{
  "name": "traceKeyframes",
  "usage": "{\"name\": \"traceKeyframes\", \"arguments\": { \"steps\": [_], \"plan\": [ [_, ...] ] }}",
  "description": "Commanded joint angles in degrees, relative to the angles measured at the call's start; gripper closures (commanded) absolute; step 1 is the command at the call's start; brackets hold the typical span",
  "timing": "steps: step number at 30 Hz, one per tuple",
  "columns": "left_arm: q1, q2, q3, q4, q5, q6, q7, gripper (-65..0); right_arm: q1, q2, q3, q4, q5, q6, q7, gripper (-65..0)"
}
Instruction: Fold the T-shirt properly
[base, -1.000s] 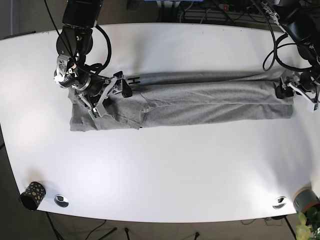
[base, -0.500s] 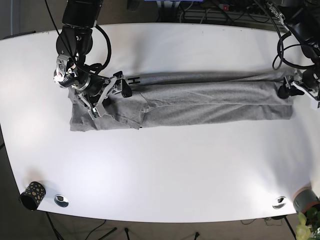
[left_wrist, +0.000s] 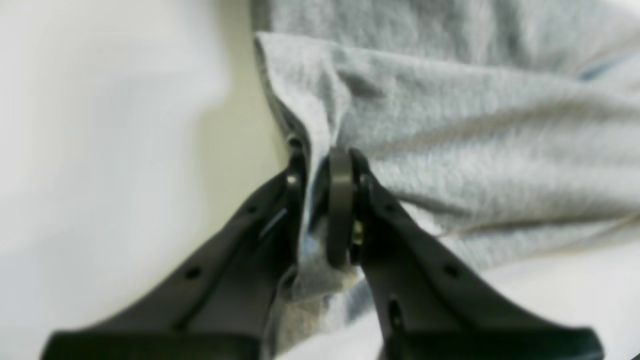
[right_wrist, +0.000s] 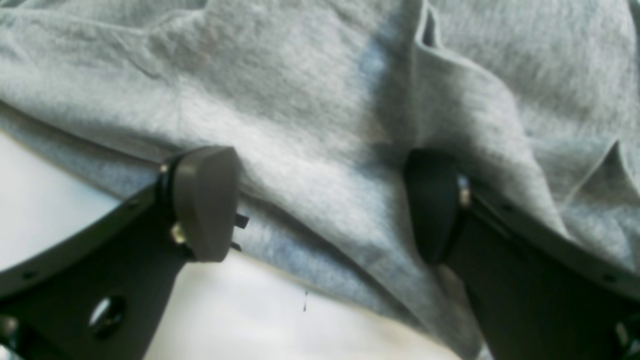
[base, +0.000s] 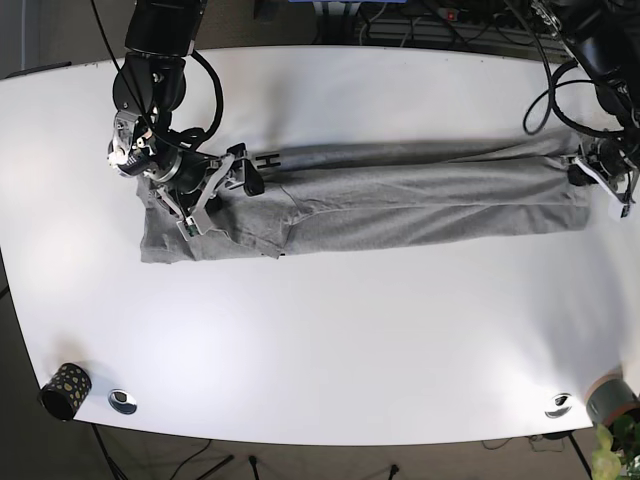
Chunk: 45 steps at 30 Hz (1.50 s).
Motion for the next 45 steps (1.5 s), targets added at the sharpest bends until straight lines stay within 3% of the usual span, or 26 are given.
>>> {"name": "traceKeyframes", "arguments": {
  "steps": [1,10,18,24,31,39,42,45],
  "plan": [
    [1.2,0.3,2.2,8.1,-1.5,-0.3,-1.1,-1.7,0.8,0.4,0.2,0.8,0.1,0.07,0.2,-48.8],
    [5.3,7.2,18.9,28.4,2.9,1.9,-1.1,-1.7,0.8,0.4,0.1,0.8,0.1,-0.02,0.2,-48.8],
    [4.4,17.8,29.3,29.4,12.2,2.0,-1.1,-1.8,0.8,0.4,0.0,0.8,0.1,-0.02,0.2,-48.8],
    [2.7,22.7,31.7,27.0,18.0,2.0,-1.1,-1.9,1.4,0.4,0.0,0.8,0.1,-0.02,0.2,-48.8],
    [-0.3,26.3,31.7,22.5,18.6,2.0,-1.2,-2.2,1.5,0.4,0.0,0.8,0.1,-0.02,0.2,-48.8],
    [-2.9,26.4,31.8,19.1,18.6,2.0,-1.2,-2.5,1.5,0.4,-0.1,0.7,0.1,0.07,0.2,-48.8],
    [-4.0,26.4,34.5,19.0,18.7,2.0,-1.1,-8.6,1.5,0.3,-0.1,0.7,0.1,0.16,0.2,-48.8],
    [-4.3,26.4,37.2,19.0,18.7,3.2,-1.1,-21.7,1.5,0.3,-0.1,0.7,0.1,0.24,0.2,-48.8]
  ]
}}
